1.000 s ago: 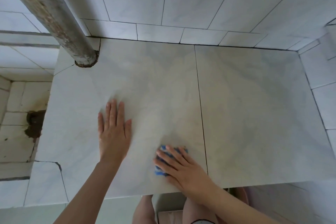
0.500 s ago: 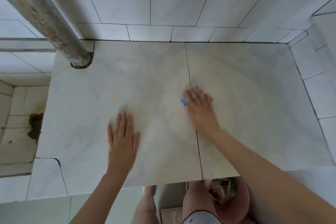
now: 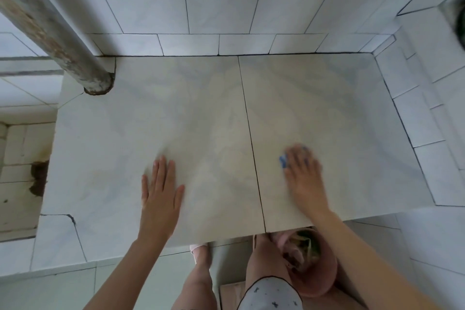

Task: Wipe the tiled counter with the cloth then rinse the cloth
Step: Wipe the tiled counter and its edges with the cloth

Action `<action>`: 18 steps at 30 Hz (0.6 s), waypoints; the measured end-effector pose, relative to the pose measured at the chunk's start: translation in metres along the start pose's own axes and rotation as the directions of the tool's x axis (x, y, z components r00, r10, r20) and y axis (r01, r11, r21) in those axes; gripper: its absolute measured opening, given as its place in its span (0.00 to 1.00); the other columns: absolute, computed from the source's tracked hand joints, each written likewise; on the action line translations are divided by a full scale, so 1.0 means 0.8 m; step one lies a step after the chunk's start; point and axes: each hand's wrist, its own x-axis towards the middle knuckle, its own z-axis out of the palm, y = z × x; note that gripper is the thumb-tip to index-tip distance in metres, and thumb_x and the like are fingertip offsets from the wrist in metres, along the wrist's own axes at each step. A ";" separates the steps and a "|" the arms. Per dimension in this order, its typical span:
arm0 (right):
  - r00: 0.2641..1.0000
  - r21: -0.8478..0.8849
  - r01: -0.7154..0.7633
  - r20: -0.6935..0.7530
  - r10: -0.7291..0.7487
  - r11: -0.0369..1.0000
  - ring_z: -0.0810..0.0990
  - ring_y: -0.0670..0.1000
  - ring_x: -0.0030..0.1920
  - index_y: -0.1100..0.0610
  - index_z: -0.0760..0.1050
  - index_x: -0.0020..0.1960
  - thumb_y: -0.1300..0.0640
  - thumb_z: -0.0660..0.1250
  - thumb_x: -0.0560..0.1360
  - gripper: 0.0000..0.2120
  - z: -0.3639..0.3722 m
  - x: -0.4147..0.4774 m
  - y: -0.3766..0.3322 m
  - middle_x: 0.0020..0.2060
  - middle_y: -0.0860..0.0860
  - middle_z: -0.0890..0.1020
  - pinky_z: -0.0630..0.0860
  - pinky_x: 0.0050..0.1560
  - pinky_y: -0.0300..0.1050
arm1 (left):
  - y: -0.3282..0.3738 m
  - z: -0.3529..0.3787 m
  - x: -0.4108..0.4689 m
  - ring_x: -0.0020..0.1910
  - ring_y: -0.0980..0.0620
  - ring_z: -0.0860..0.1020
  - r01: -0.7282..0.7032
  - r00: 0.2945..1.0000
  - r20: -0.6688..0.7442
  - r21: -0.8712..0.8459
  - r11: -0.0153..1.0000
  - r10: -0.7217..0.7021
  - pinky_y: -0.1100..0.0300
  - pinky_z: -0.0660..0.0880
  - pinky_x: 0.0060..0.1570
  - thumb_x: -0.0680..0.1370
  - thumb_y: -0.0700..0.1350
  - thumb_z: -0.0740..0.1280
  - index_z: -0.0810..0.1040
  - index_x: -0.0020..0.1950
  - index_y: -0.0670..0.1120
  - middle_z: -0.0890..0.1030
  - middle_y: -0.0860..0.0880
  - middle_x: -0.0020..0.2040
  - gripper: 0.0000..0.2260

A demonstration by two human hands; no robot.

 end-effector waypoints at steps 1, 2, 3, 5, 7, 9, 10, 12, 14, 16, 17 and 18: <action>0.993 0.042 -0.119 0.014 0.118 0.992 0.47 0.55 0.76 0.54 0.53 0.76 0.43 0.35 0.78 0.31 -0.003 0.001 0.017 0.76 0.53 0.55 0.48 0.72 0.54 | 0.001 0.001 -0.006 0.76 0.51 0.48 -0.004 1.000 0.002 -0.007 1.000 0.004 0.54 0.39 0.74 0.80 0.56 0.44 0.52 0.77 0.44 0.51 0.46 0.77 0.27; 0.980 0.075 -0.201 0.013 0.201 0.977 0.44 0.54 0.76 0.54 0.51 0.76 0.43 0.34 0.76 0.32 -0.003 -0.002 0.021 0.76 0.53 0.52 0.46 0.73 0.54 | 0.001 0.001 -0.010 0.76 0.51 0.48 -0.005 1.000 0.005 -0.011 1.000 0.005 0.54 0.39 0.74 0.80 0.56 0.44 0.52 0.77 0.44 0.52 0.46 0.77 0.27; 0.966 0.091 -0.254 -0.014 0.257 0.963 0.45 0.55 0.76 0.54 0.51 0.76 0.44 0.35 0.76 0.32 -0.002 -0.006 0.013 0.76 0.53 0.52 0.46 0.73 0.55 | 0.001 0.001 -0.013 0.76 0.51 0.48 -0.004 1.000 0.011 -0.012 1.000 0.004 0.55 0.39 0.74 0.81 0.56 0.43 0.52 0.77 0.44 0.52 0.46 0.77 0.27; 0.964 0.066 -0.256 -0.057 0.259 0.965 0.54 0.60 0.75 0.57 0.57 0.75 0.47 0.41 0.78 0.29 0.005 -0.025 -0.031 0.75 0.56 0.58 0.53 0.71 0.58 | 0.001 0.000 -0.017 0.76 0.51 0.48 -0.008 1.000 0.022 -0.012 1.000 0.008 0.55 0.38 0.74 0.81 0.57 0.41 0.52 0.77 0.44 0.52 0.46 0.77 0.28; 0.990 0.023 -0.125 -0.063 0.126 0.992 0.60 0.61 0.72 0.58 0.61 0.73 0.52 0.47 0.78 0.25 0.022 -0.055 -0.095 0.72 0.58 0.64 0.56 0.68 0.58 | -0.002 0.000 -0.018 0.76 0.52 0.46 -0.015 0.999 0.029 -0.015 1.000 0.016 0.55 0.38 0.74 0.80 0.57 0.41 0.52 0.77 0.44 0.52 0.47 0.77 0.28; 0.997 0.067 0.045 -0.057 -0.042 0.997 0.57 0.60 0.73 0.56 0.61 0.73 0.53 0.50 0.78 0.24 0.039 -0.092 -0.167 0.72 0.56 0.65 0.55 0.69 0.57 | -0.008 0.000 -0.019 0.76 0.53 0.46 -0.018 0.999 0.033 -0.005 1.000 0.018 0.55 0.39 0.73 0.80 0.58 0.41 0.52 0.77 0.45 0.52 0.48 0.77 0.28; 0.991 0.092 0.128 -0.061 -0.123 0.988 0.55 0.59 0.74 0.55 0.61 0.74 0.52 0.52 0.78 0.24 0.046 -0.108 -0.198 0.73 0.54 0.64 0.54 0.70 0.57 | -0.011 -0.001 -0.021 0.76 0.54 0.46 -0.019 0.999 0.038 0.006 1.000 0.019 0.54 0.39 0.73 0.80 0.58 0.41 0.52 0.77 0.46 0.52 0.48 0.77 0.28; 0.969 0.088 0.244 -0.043 -0.241 0.966 0.53 0.57 0.75 0.51 0.58 0.75 0.51 0.55 0.78 0.26 0.054 -0.134 -0.239 0.74 0.50 0.61 0.52 0.72 0.55 | -0.019 -0.004 -0.025 0.76 0.54 0.46 -0.026 0.998 0.050 0.028 0.999 0.025 0.55 0.39 0.73 0.80 0.57 0.43 0.51 0.77 0.46 0.52 0.49 0.77 0.28; 0.953 0.059 0.304 -0.018 -0.303 0.951 0.51 0.55 0.76 0.50 0.54 0.76 0.50 0.55 0.79 0.27 0.060 -0.142 -0.245 0.76 0.47 0.56 0.50 0.73 0.54 | -0.024 -0.007 -0.028 0.76 0.54 0.45 -0.029 0.998 0.057 0.025 0.999 0.027 0.56 0.39 0.73 0.80 0.56 0.45 0.51 0.77 0.47 0.51 0.49 0.78 0.28; 0.948 0.049 0.317 -0.012 -0.317 0.947 0.49 0.53 0.76 0.49 0.54 0.76 0.49 0.50 0.81 0.24 0.058 -0.135 -0.222 0.76 0.47 0.55 0.50 0.73 0.53 | -0.024 -0.010 -0.030 0.76 0.54 0.44 -0.027 0.998 0.059 0.017 0.999 0.026 0.56 0.38 0.73 0.79 0.56 0.45 0.50 0.77 0.47 0.51 0.49 0.78 0.28; 0.958 0.043 0.286 -0.004 -0.286 0.957 0.49 0.53 0.76 0.50 0.56 0.75 0.49 0.46 0.81 0.23 0.054 -0.130 -0.204 0.75 0.48 0.57 0.50 0.73 0.53 | -0.022 -0.010 -0.031 0.76 0.55 0.44 -0.021 0.998 0.059 0.011 1.000 0.021 0.56 0.38 0.73 0.79 0.56 0.45 0.50 0.77 0.47 0.50 0.49 0.78 0.28; 0.974 0.030 0.228 -0.010 -0.228 0.973 0.49 0.54 0.76 0.51 0.57 0.75 0.49 0.43 0.82 0.23 0.052 -0.124 -0.182 0.74 0.49 0.59 0.50 0.72 0.53 | -0.020 -0.010 -0.031 0.76 0.55 0.43 -0.012 0.998 0.061 -0.001 1.000 0.012 0.57 0.37 0.73 0.79 0.56 0.45 0.50 0.77 0.47 0.50 0.49 0.78 0.28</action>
